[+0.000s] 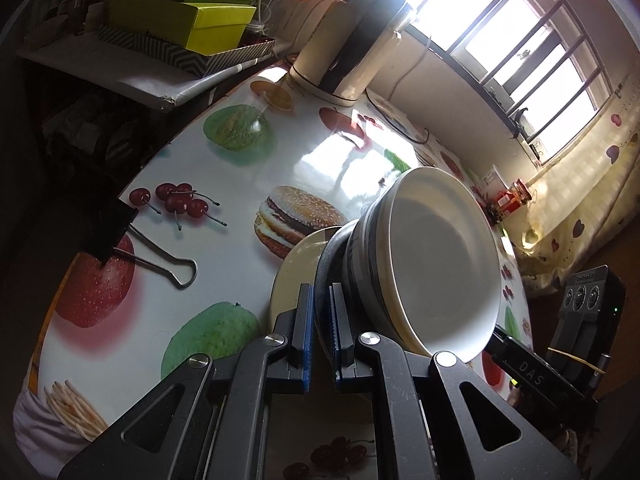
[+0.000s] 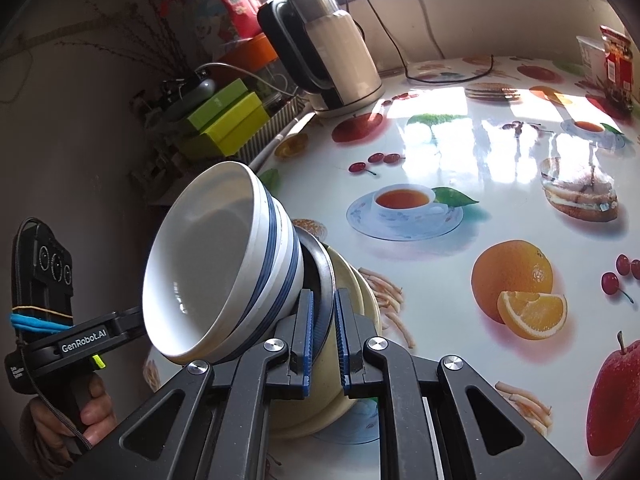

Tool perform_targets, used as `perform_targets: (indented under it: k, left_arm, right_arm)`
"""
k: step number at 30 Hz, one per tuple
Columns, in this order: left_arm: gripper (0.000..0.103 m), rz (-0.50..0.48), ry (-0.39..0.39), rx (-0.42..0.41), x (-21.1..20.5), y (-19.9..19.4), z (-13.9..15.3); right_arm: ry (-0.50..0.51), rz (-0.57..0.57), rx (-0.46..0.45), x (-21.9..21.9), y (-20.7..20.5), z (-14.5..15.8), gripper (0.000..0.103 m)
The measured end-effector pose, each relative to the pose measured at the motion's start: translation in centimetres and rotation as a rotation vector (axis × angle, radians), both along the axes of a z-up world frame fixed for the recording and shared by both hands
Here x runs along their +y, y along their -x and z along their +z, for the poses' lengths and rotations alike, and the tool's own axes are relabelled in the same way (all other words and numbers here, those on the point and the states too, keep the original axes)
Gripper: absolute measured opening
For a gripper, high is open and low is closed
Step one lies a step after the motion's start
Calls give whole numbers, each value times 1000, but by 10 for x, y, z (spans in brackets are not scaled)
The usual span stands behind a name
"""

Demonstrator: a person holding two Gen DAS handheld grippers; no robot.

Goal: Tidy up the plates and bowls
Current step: 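Lower the steel bowl onto the stack of cream plates, then open both tools and pull them back from the steel bowl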

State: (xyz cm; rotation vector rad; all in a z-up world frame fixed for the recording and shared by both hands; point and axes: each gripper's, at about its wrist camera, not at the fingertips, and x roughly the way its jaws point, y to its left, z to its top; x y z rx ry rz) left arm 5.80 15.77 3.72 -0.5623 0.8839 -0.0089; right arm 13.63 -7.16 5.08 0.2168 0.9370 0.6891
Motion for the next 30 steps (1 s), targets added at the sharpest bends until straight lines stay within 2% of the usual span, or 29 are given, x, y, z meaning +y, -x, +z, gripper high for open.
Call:
perform_targets:
  k: [16,22,30]
  left_arm:
    - [7,7,16,-18,3,1,-1]
    - [9,8,16,-25,4,2,0]
    - [25,30,-28,-34,6,10,6]
  right_arm:
    - [15,-6,-19,-1,3,1,13]
    - [24,-23,-21,-4,4,1,20]
    - [44,-44,-45,-9,10,6,29]
